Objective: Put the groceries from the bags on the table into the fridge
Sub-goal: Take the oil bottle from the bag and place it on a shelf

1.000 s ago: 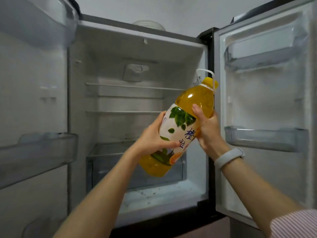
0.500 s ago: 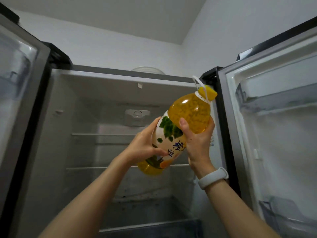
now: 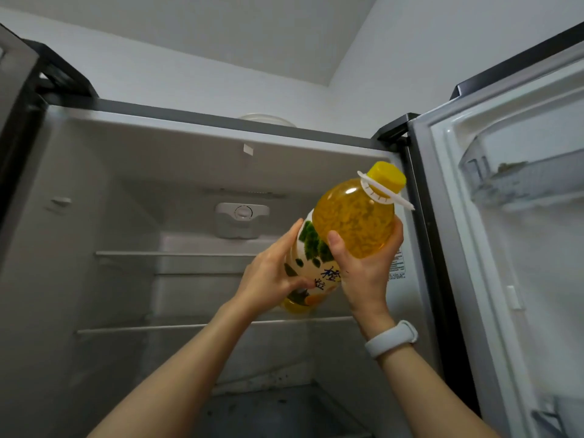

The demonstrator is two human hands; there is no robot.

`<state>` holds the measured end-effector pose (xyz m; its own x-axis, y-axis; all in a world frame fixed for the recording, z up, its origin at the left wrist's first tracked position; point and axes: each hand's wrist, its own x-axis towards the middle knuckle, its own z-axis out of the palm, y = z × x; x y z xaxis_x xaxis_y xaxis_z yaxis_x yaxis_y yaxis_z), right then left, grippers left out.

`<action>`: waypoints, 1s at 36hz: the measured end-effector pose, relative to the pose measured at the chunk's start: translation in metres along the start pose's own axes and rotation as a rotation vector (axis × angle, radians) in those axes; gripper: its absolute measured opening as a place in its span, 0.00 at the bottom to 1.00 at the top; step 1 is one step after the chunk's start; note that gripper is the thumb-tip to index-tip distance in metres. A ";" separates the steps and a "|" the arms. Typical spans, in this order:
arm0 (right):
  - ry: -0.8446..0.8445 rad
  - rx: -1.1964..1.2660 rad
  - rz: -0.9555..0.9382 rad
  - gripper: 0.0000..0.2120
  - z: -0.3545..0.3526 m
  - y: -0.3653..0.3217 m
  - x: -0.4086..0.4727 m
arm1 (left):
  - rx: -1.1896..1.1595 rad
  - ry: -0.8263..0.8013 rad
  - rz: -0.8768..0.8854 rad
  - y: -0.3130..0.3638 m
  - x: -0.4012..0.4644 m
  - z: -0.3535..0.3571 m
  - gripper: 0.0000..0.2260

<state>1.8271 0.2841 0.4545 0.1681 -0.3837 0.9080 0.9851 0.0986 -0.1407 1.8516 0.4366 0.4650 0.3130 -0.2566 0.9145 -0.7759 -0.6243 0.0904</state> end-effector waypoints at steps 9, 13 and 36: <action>-0.036 -0.044 0.005 0.46 -0.004 0.020 -0.007 | 0.096 0.013 -0.009 -0.018 -0.002 0.016 0.47; -0.049 -0.078 -0.001 0.43 -0.005 0.032 -0.015 | 0.197 -0.001 -0.019 -0.022 -0.005 0.017 0.45; -0.511 -0.364 -0.025 0.50 0.011 0.058 -0.053 | 0.311 0.168 0.401 0.019 -0.042 -0.039 0.28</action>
<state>1.8755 0.3199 0.4028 0.1948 0.1141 0.9742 0.9528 -0.2579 -0.1603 1.8022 0.4644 0.4438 -0.0864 -0.4141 0.9061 -0.6099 -0.6972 -0.3768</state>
